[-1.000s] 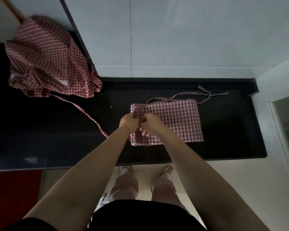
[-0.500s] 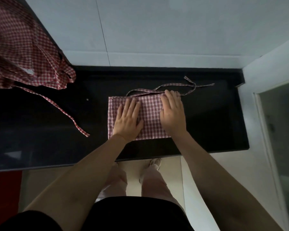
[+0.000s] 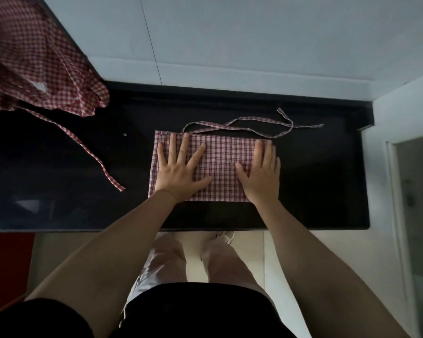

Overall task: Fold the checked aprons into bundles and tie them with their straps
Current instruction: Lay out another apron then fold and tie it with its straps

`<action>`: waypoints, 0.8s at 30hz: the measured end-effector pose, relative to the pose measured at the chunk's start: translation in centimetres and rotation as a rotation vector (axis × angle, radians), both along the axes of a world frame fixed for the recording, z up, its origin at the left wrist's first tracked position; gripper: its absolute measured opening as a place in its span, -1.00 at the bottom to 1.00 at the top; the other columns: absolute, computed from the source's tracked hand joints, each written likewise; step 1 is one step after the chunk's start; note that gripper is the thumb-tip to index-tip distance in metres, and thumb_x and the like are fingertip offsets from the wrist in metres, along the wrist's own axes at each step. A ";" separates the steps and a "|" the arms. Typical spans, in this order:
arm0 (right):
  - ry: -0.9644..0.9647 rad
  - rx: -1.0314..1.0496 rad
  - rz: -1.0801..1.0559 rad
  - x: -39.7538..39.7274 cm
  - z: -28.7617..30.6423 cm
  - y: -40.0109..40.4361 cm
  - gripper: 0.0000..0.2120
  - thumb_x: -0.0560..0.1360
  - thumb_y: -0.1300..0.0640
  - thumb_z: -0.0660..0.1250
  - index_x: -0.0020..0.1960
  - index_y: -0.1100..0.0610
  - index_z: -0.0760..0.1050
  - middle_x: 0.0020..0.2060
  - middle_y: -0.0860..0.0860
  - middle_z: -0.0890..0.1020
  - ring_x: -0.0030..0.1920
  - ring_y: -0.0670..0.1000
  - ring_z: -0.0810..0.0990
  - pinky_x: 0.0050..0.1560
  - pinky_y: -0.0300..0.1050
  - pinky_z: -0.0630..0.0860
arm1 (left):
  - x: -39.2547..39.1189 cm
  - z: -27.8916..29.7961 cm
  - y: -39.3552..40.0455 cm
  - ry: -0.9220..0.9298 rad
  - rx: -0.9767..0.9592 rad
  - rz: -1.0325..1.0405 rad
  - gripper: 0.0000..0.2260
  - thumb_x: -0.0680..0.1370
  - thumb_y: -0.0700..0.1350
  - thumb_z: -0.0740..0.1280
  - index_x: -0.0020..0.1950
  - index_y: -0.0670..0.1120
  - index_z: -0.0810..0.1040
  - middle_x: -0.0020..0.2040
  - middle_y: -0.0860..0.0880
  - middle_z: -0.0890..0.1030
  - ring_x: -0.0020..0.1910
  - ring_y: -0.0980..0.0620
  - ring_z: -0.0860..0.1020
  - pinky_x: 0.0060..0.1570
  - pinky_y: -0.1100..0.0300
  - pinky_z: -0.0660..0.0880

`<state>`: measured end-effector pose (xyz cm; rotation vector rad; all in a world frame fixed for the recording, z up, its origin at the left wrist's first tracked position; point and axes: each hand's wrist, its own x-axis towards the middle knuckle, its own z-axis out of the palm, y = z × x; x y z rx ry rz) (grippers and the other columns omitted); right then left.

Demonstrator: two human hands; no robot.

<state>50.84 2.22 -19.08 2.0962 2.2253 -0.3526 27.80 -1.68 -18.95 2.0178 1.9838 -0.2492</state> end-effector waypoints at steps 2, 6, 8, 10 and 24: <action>-0.001 -0.025 -0.151 -0.5 0.7 -0.2 -0.06 0.53 -0.45 0.02 0.62 0.18 -0.11 0.58 0.20 0.06 0.58 0.19 0.06 0.53 0.15 0.06 | -0.1 0.3 0.4 0.005 -0.030 -0.007 -0.11 0.39 0.59 -0.16 0.53 0.18 -0.45 0.54 -0.12 -0.44 0.50 -0.25 -0.43 0.45 -0.33 -0.32; -0.026 -0.105 -0.370 -1.7 3.1 0.0 0.02 0.42 -0.47 0.25 0.55 0.24 0.08 0.48 0.22 0.26 0.46 0.21 0.27 0.39 0.14 0.29 | -0.1 1.9 1.5 0.016 -0.170 -0.063 0.04 0.32 0.62 0.05 0.55 0.16 -0.40 0.54 -0.16 -0.45 0.50 -0.30 -0.41 0.44 -0.37 -0.29; 0.060 -0.196 -0.557 -2.0 4.3 0.8 -0.01 0.34 -0.40 0.41 0.48 0.23 0.19 0.41 0.20 0.33 0.40 0.20 0.33 0.35 0.13 0.35 | 0.4 3.1 1.9 0.041 -0.180 -0.075 0.04 0.35 0.56 0.18 0.57 0.14 -0.32 0.56 -0.18 -0.38 0.52 -0.33 -0.34 0.42 -0.36 -0.26; 0.196 -0.342 -0.743 -1.9 4.8 1.8 -0.06 0.30 -0.28 0.53 0.44 0.20 0.23 0.37 0.18 0.39 0.37 0.21 0.37 0.36 0.15 0.36 | 1.2 4.2 1.8 0.039 -0.130 -0.126 0.00 0.37 0.46 0.31 0.59 0.14 -0.18 0.59 -0.19 -0.27 0.55 -0.31 -0.23 0.45 -0.34 -0.14; 0.487 -0.492 -0.375 -5.5 12.8 3.0 -0.72 0.49 0.07 0.42 0.14 0.14 0.49 -0.04 0.01 0.57 -0.05 0.02 0.59 -0.12 -0.10 0.54 | 2.9 5.4 2.9 -0.122 -0.244 -0.089 0.09 0.31 0.38 0.45 0.61 0.09 -0.14 0.59 -0.11 -0.10 0.56 -0.27 -0.07 0.43 -0.33 0.08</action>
